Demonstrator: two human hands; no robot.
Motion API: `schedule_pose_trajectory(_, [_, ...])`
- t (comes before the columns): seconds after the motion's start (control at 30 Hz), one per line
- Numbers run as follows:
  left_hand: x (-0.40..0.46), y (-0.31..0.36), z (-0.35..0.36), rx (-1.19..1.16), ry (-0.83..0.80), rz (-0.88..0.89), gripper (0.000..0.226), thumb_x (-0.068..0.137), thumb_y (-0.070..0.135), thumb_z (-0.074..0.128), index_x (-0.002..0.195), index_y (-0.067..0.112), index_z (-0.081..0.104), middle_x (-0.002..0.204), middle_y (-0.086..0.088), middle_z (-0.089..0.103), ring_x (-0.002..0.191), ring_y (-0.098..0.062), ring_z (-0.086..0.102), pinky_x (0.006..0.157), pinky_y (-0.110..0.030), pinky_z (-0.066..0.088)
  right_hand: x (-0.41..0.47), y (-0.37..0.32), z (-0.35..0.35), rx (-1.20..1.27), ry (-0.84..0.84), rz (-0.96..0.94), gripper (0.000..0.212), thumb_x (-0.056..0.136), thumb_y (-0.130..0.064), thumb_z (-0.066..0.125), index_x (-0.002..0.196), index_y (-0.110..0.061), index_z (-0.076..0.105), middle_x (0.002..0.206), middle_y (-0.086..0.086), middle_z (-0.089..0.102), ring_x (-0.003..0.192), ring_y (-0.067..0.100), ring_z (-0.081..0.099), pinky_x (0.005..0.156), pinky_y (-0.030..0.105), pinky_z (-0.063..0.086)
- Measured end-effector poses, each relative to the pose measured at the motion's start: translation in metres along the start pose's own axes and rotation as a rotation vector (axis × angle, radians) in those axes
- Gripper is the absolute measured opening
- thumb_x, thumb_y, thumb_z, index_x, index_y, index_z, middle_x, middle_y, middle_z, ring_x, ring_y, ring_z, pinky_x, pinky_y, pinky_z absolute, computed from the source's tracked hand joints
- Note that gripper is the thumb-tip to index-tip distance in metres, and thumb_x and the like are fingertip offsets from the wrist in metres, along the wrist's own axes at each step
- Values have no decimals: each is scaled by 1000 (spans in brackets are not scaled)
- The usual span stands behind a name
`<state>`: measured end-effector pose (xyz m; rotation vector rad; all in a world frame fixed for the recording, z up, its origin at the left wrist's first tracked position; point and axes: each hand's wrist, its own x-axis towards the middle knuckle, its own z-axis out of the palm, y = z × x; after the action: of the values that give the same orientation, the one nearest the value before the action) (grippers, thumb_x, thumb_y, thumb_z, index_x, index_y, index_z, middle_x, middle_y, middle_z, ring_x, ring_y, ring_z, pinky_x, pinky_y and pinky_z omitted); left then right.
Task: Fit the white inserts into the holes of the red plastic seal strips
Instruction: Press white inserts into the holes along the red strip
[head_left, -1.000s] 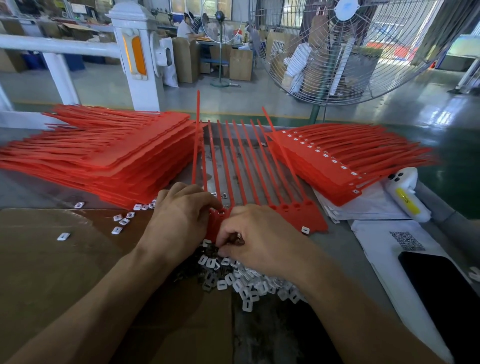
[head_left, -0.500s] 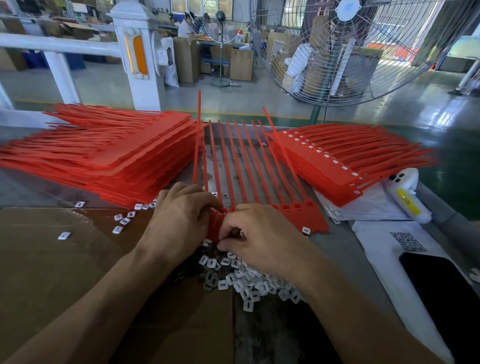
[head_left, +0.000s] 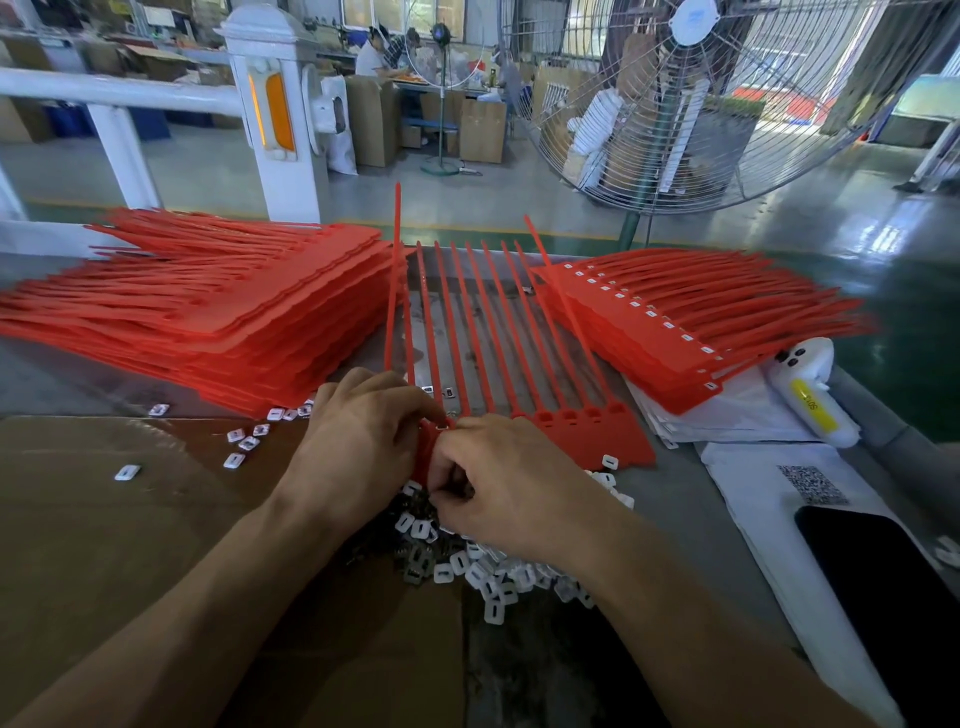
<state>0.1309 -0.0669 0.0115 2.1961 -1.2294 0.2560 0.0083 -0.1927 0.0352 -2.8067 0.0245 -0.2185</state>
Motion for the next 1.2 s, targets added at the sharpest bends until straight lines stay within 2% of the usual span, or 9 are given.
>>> schedule_pose_trajectory(0.23, [0, -2, 0, 2, 8, 7, 28, 93, 10, 63, 106, 31, 74, 106, 16, 65, 107, -11, 49, 95, -37, 35, 0, 1, 1, 32, 42, -7, 5, 90, -24, 69, 92, -27, 65, 90, -15, 63, 85, 6, 58, 85, 29, 49])
schedule_pose_trajectory(0.37, [0, -2, 0, 7, 11, 9, 25, 94, 12, 63, 106, 31, 74, 106, 15, 65, 107, -11, 49, 93, -35, 33, 0, 2, 3, 85, 65, 3, 7, 90, -19, 69, 90, -25, 65, 85, -14, 66, 80, 5, 61, 78, 23, 50])
schedule_pose_trajectory(0.5, [1, -2, 0, -33, 23, -3, 28, 92, 7, 63, 105, 29, 75, 106, 14, 67, 107, -14, 52, 94, -38, 38, -2, 9, 1, 360, 150, 147, 14, 93, -20, 72, 91, -31, 65, 84, -15, 68, 78, -3, 65, 64, 13, 51])
schedule_pose_trajectory(0.6, [2, 1, 1, -100, 85, -7, 23, 91, 9, 68, 103, 26, 77, 101, 16, 68, 103, -14, 56, 93, -49, 45, -2, 15, -3, 625, 310, 279, 13, 94, -20, 73, 92, -32, 69, 85, -12, 71, 78, -1, 67, 65, 10, 50])
schedule_pose_trajectory(0.67, [2, 5, 2, -160, 115, -8, 14, 91, 20, 70, 100, 29, 76, 95, 23, 65, 99, -8, 56, 92, -48, 46, -2, 19, -5, 742, 393, 333, 9, 95, -24, 73, 94, -33, 73, 90, -18, 73, 84, -3, 68, 70, 9, 51])
schedule_pose_trajectory(0.8, [1, 8, 2, -274, 105, 13, 13, 86, 46, 68, 96, 37, 69, 95, 26, 65, 99, -4, 56, 89, -43, 49, -1, 24, -4, 856, 459, 379, 10, 94, -26, 73, 97, -34, 77, 91, -16, 75, 89, -1, 69, 87, 27, 57])
schedule_pose_trajectory(0.9, [0, 9, 2, -298, 101, 31, 25, 82, 61, 63, 96, 41, 65, 99, 25, 64, 101, -5, 57, 89, -42, 49, 1, 23, -1, 865, 470, 366, 10, 94, -25, 74, 96, -34, 76, 86, -16, 74, 83, 0, 70, 77, 21, 57])
schedule_pose_trajectory(1.0, [0, 10, 2, -286, 122, 39, 18, 81, 57, 66, 94, 46, 62, 101, 27, 62, 100, -3, 56, 89, -39, 47, 1, 22, 1, 880, 463, 346, 9, 95, -25, 73, 96, -34, 76, 84, -13, 75, 77, 3, 71, 69, 16, 55])
schedule_pose_trajectory(1.2, [1, 9, 1, -225, 141, 74, 15, 83, 50, 66, 95, 40, 65, 103, 26, 61, 101, 3, 52, 92, -37, 43, 1, 22, 3, 871, 440, 312, 8, 94, -25, 74, 96, -32, 76, 87, -10, 75, 83, 5, 71, 77, 23, 59])
